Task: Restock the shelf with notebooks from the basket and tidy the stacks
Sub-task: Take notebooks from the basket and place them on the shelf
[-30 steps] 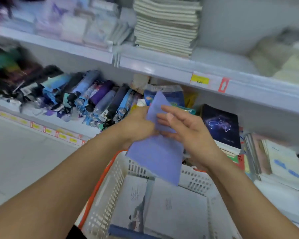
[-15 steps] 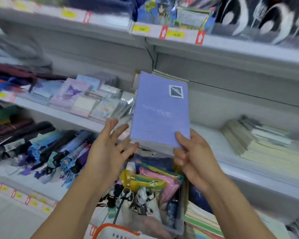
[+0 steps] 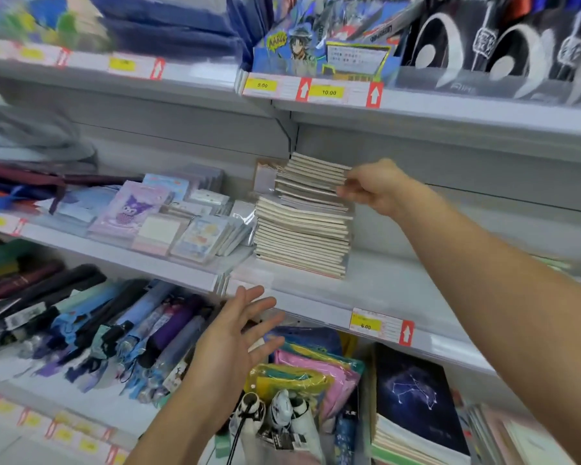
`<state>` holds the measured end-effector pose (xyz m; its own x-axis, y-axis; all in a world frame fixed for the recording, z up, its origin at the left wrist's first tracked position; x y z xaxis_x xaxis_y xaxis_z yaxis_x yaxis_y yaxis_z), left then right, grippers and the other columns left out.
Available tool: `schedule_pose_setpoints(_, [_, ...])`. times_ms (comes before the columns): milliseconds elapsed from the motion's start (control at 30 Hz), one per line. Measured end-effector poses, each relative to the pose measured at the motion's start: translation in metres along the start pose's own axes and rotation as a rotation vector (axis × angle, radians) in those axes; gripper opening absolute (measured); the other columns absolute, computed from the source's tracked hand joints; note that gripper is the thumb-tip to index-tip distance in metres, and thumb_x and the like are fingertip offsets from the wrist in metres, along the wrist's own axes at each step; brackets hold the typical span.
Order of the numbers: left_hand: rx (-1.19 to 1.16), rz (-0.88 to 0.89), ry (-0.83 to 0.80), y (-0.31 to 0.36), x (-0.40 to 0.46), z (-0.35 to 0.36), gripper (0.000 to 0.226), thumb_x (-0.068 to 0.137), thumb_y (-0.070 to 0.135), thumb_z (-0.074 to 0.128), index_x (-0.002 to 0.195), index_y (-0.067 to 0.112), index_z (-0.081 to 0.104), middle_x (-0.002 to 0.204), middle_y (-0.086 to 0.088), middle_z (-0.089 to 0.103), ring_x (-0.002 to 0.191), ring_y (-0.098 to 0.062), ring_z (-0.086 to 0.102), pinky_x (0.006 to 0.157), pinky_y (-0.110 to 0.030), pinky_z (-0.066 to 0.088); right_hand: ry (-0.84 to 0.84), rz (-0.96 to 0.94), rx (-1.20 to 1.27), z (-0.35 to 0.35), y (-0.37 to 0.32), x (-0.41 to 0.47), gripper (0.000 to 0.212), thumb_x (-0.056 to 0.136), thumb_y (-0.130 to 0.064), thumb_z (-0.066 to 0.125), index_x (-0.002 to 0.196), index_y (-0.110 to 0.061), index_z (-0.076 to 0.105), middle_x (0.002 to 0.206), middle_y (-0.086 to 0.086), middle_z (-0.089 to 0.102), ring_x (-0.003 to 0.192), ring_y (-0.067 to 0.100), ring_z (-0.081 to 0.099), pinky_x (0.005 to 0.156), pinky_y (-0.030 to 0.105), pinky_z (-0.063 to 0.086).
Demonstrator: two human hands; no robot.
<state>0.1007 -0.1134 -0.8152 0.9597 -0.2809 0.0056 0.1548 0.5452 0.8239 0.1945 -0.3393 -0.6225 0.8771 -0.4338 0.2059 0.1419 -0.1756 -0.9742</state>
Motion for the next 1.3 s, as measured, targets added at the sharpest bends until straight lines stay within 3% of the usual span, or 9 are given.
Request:
schedule_pose_setpoints(167, [0.545,-0.039,-0.016,-0.02,-0.003,0.002,0.022,0.096,0.034,0.055,0.103,0.017,0.066,0.103,-0.003,0.071,0.096,-0.02,0.068,0.082,-0.038,0.054,0.128,-0.358,-0.109,-0.021,0.148,-0.136,0.021,0.095,-0.004,0.054,0.102,-0.021,0.062,0.084,0.008,0.067,0.066,0.021,0.067,0.059,0.034,0.058])
schedule_pose_setpoints(267, [1.16,0.072,-0.235,-0.05,-0.01,-0.002,0.02,0.093,0.039,0.058,0.089,0.02,0.067,0.091,0.001,0.068,0.087,-0.016,0.065,0.079,-0.03,0.049,-0.319,-0.11,-0.533,-0.024,0.314,-0.241,0.023,0.089,-0.037,0.063,0.11,-0.046,0.059,0.112,-0.002,0.07,0.101,0.018,0.067,0.082,0.035,0.054])
schedule_pose_setpoints(333, [1.508,0.076,-0.458,-0.07,-0.018,-0.001,0.022,0.093,0.037,0.06,0.096,0.017,0.069,0.094,0.003,0.067,0.091,-0.015,0.062,0.077,-0.026,0.044,-0.711,0.169,-0.857,-0.032,0.404,-0.307,0.074,0.075,-0.08,0.056,0.14,-0.049,0.041,0.156,0.0,0.036,0.144,0.023,0.035,0.112,0.037,0.037])
schedule_pose_setpoints(433, [1.763,-0.077,-0.769,-0.096,-0.026,0.002,0.029,0.095,0.037,0.056,0.114,0.018,0.067,0.111,0.003,0.064,0.096,-0.013,0.056,0.083,-0.024,0.042,-0.926,0.353,-1.024,-0.042,0.476,-0.37,0.094,0.074,-0.074,0.064,0.154,-0.039,0.028,0.166,0.001,-0.004,0.153,0.029,-0.002,0.123,0.046,0.018])
schedule_pose_setpoints(533, [1.875,-0.264,-0.891,-0.115,-0.03,0.0,0.034,0.095,0.046,0.052,0.121,0.025,0.06,0.12,0.005,0.059,0.098,-0.013,0.052,0.09,-0.029,0.045,-0.976,0.241,-1.156,-0.042,0.5,-0.393,0.087,0.086,-0.054,0.068,0.156,-0.038,0.02,0.166,0.001,-0.013,0.152,0.032,-0.011,0.122,0.053,0.015])
schedule_pose_setpoints(700, [1.947,-0.408,-0.979,-0.137,-0.037,-0.003,0.039,0.095,0.052,0.05,0.125,0.028,0.056,0.127,0.007,0.054,0.103,-0.011,0.046,0.092,-0.027,0.038,-1.029,0.119,-1.294,-0.04,0.518,-0.4,0.09,0.088,-0.059,0.059,0.156,-0.042,0.002,0.166,0.0,-0.017,0.151,0.037,-0.012,0.118,0.063,0.008])
schedule_pose_setpoints(1100, [2.101,-0.43,-1.012,-0.129,-0.063,0.016,0.045,0.099,0.05,0.042,0.141,0.033,0.042,0.126,0.012,0.055,0.115,-0.014,0.048,0.097,-0.029,0.037,-1.037,0.02,-1.416,-0.021,0.511,-0.411,0.086,0.092,-0.04,0.059,0.158,-0.017,0.009,0.165,0.015,0.01,0.146,0.047,0.019,0.104,0.054,0.042])
schedule_pose_setpoints(1200, [2.057,-0.366,-0.996,-0.126,-0.071,0.022,0.047,0.098,0.052,0.043,0.135,0.025,0.051,0.127,0.017,0.05,0.106,-0.01,0.044,0.094,-0.027,0.036,-1.072,-0.044,-1.542,-0.018,0.513,-0.425,0.101,0.066,-0.047,0.081,0.148,-0.015,0.032,0.15,0.018,0.046,0.119,0.049,0.057,0.07,0.048,0.058])
schedule_pose_setpoints(1300, [2.091,-0.408,-1.025,-0.121,-0.077,0.017,0.049,0.097,0.052,0.043,0.137,0.024,0.05,0.138,0.015,0.047,0.108,-0.009,0.043,0.093,-0.025,0.034,-1.05,-0.181,-1.578,-0.021,0.514,-0.435,0.098,0.051,-0.045,0.089,0.134,-0.024,0.042,0.142,0.011,0.057,0.114,0.046,0.062,0.07,0.058,0.057])
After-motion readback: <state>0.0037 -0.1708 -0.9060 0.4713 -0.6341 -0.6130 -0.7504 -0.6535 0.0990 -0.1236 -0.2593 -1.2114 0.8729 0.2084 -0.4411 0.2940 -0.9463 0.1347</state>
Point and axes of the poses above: each hand's wrist, its own x-axis towards the middle knuckle, its own z-axis out of the palm, y = z × x, the point moved 2 cm from there along x, towards the middle knuckle
